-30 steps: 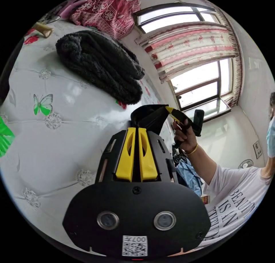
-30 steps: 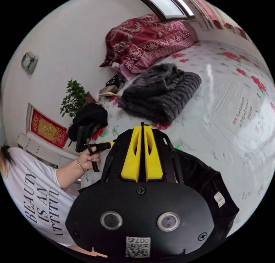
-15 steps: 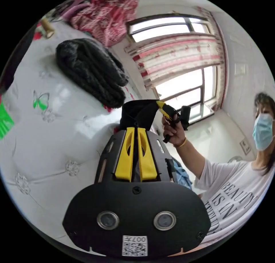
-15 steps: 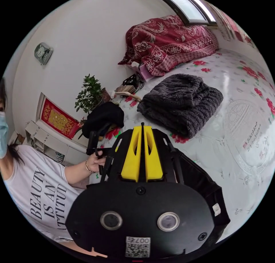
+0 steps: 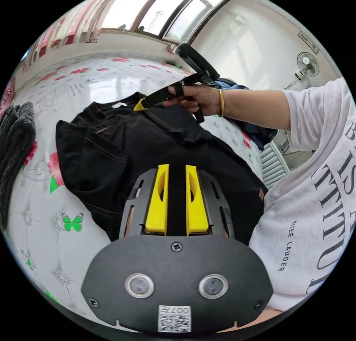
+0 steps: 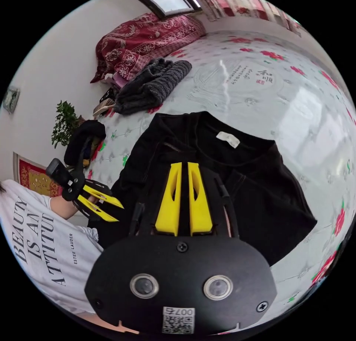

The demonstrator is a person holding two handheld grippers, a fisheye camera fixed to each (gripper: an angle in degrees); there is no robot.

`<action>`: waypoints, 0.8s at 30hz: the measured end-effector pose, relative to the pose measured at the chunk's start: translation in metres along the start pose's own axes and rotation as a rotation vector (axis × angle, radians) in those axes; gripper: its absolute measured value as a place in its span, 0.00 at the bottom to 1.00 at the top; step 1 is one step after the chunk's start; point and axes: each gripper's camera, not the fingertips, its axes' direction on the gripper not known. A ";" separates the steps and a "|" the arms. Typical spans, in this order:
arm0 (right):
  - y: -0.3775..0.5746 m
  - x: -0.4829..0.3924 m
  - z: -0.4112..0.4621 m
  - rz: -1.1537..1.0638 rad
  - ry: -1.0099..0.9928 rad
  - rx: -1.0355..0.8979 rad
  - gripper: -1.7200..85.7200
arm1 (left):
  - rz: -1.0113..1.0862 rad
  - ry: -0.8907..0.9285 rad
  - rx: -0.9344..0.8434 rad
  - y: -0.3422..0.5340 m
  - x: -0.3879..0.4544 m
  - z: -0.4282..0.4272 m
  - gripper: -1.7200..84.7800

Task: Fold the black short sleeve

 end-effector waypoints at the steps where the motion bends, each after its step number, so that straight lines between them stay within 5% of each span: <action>1: 0.008 0.003 -0.004 0.026 -0.015 0.022 0.04 | -0.003 -0.003 0.001 -0.002 0.006 0.003 0.10; 6: -0.002 -0.017 -0.016 -0.026 -0.102 0.078 0.04 | -0.016 -0.261 0.065 -0.026 0.049 -0.006 0.11; 14: -0.032 -0.059 0.046 -0.105 -0.203 -0.128 0.02 | -0.057 -0.336 -0.167 -0.090 0.055 0.083 0.03; 20: -0.005 -0.079 0.014 -0.149 -0.214 -0.107 0.02 | -0.005 -0.277 -0.113 -0.094 0.098 0.080 0.02; 24: 0.002 -0.068 -0.019 -0.068 -0.181 -0.022 0.02 | 0.001 -0.390 -0.030 -0.109 0.114 0.077 0.08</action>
